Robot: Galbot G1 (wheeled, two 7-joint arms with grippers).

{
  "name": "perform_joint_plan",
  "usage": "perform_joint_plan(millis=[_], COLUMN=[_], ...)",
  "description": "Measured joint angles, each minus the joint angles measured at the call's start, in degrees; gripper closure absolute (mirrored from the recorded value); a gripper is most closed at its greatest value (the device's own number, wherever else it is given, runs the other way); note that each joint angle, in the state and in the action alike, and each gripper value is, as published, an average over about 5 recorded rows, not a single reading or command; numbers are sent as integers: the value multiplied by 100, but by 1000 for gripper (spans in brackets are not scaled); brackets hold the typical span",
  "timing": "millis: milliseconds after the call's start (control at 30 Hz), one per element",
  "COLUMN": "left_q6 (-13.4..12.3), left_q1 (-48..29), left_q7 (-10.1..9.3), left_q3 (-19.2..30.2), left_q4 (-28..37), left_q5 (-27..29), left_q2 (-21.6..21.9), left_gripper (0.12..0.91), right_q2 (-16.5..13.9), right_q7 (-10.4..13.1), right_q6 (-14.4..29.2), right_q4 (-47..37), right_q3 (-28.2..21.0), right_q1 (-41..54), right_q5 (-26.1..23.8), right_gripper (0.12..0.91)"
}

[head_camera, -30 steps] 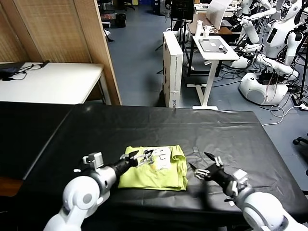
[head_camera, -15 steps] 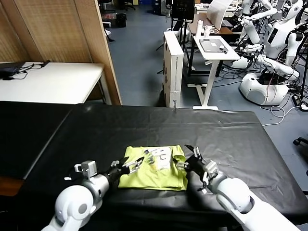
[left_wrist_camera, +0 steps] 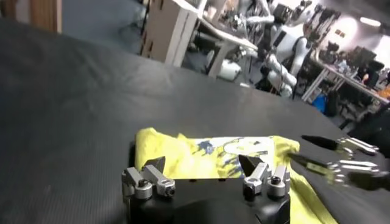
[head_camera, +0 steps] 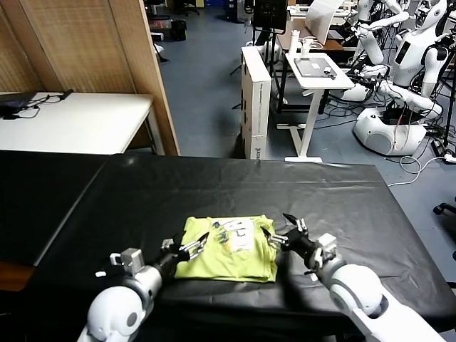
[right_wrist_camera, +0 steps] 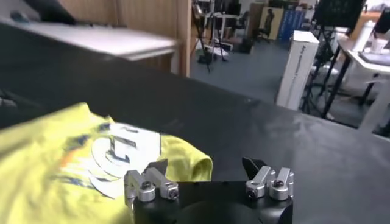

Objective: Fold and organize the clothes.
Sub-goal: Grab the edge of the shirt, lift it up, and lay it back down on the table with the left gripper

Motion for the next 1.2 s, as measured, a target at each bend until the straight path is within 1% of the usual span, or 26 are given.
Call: perform_joint_plan(millis=[100, 233, 633, 867, 1100, 1133, 1200], left_q6=[-224, -359, -472, -556, -574, -573, -568], left_q1=[59, 143, 320, 435, 459, 459, 462], left_q7=[10, 13, 15, 79, 99, 99, 99], left_q3=[-31, -115, -337, -376, -358, -356, -352], left_q4=[130, 226, 256, 277, 313, 321, 335], left_q5=[88, 45, -296, -246, -193, -192, -196], left_q2=[-162, -339, -674, -811, -898, -907, -927], left_gripper=[123, 123, 123, 123, 128, 140, 189], right_q2=[-26, -35, -55, -61, -66, -66, -67], right_q7=[1, -1, -5, -4, -4, -4, -4], right_q6=[0, 0, 0, -2, -1, -2, -2], right_q4=[35, 46, 55, 54, 49, 47, 42], right_q3=[26, 38, 43, 39, 41, 41, 41], right_q1=[-8, -31, -46, -36, -36, -36, -32], right_q5=[21, 21, 16, 16, 16, 16, 16], right_gripper=[118, 118, 118, 118, 118, 118, 118])
